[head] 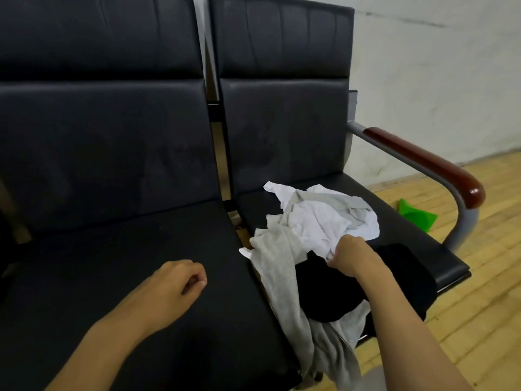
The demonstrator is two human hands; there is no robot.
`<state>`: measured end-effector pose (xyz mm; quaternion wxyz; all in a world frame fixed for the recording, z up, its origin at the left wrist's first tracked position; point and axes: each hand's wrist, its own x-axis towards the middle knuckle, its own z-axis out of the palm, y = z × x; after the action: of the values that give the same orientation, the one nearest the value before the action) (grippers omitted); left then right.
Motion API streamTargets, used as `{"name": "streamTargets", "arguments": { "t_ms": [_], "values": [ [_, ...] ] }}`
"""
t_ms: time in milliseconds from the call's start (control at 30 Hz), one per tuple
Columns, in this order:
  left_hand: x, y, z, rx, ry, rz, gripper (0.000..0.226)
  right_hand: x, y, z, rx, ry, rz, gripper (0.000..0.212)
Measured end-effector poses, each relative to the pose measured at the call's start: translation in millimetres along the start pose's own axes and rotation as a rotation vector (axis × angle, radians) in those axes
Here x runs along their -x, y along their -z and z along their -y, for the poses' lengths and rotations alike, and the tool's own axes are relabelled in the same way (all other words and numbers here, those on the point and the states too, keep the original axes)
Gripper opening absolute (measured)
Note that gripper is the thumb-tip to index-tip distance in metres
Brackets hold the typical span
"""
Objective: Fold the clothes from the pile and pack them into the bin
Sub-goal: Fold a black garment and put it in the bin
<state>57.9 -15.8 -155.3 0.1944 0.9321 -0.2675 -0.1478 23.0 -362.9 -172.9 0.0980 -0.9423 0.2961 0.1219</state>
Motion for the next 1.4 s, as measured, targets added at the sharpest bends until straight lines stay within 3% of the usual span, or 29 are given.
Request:
{"name": "streamTargets", "arguments": {
  "t_ms": [100, 200, 267, 300, 333, 433, 500, 600, 733, 833, 967, 1067, 1167, 1233, 1300, 1400],
  "values": [
    [13.1, 11.5, 1.0, 0.196, -0.009, -0.043, 0.004, 40.2, 35.1, 28.0, -0.272, 0.202, -0.160, 0.031],
    [30.7, 21.9, -9.3, 0.502, -0.062, -0.011, 0.074, 104.3, 81.7, 72.3, -0.972, 0.552, -0.191, 0.032],
    [45.1, 23.8, -22.8, 0.619, -0.125, -0.023, 0.110, 144.8, 105.7, 98.6, -1.521, 0.802, -0.044, 0.021],
    [53.1, 24.4, -27.8, 0.672, -0.135, -0.060, 0.115, 160.1, 114.1, 110.2, -1.737, 0.887, 0.055, 0.020],
    [56.6, 23.3, -32.5, 0.732, -0.138, -0.115, 0.107, 168.4, 119.7, 117.6, -1.894, 0.920, 0.123, 0.028],
    [65.4, 23.8, -30.2, 0.880, -0.038, -0.351, 0.048, 174.8, 125.2, 133.0, -2.120, 0.853, 0.163, 0.046],
    [72.8, 31.2, -17.9, 0.833, 0.039, -0.490, 0.024, 167.4, 118.1, 137.2, -2.122, 0.721, 0.133, 0.031],
    [84.0, 42.7, 5.0, 0.876, 0.041, -0.569, 0.038, 145.8, 97.6, 139.1, -1.981, 0.578, 0.057, 0.025],
    [99.5, 51.4, 24.0, 0.992, 0.099, -0.538, 0.046, 107.2, 56.8, 141.5, -1.561, 0.400, 0.040, 0.027],
    [103.2, 52.1, 34.5, 0.952, 0.107, -0.482, 0.032, 86.2, 28.9, 142.6, -1.403, 0.326, 0.182, 0.027],
    [104.3, 52.7, 41.7, 0.886, 0.154, -0.403, 0.020, 69.1, 12.7, 149.3, -1.183, 0.353, 0.066, 0.032],
    [103.3, 55.0, 45.1, 1.011, 0.181, -0.348, 0.029, 65.4, 8.3, 152.5, -1.119, 0.361, -0.091, 0.027],
    [103.4, 61.1, 47.3, 1.157, 0.091, -0.495, 0.034, 60.3, 4.8, 150.5, -0.931, 0.415, -0.311, 0.012],
    [102.4, 63.5, 46.2, 0.922, 0.014, -0.673, 0.032, 66.1, 6.2, 153.0, -0.822, 0.535, -0.343, 0.010],
    [101.3, 65.1, 45.1, 0.507, -0.006, -0.857, 0.029, 81.9, 8.0, 163.8, -0.820, 0.760, -0.230, 0.015],
    [97.7, 68.2, 36.2, 0.152, -0.130, -1.010, 0.024, 132.9, 10.9, 188.5, -0.882, 1.031, 0.322, 0.028]
  ]
}}
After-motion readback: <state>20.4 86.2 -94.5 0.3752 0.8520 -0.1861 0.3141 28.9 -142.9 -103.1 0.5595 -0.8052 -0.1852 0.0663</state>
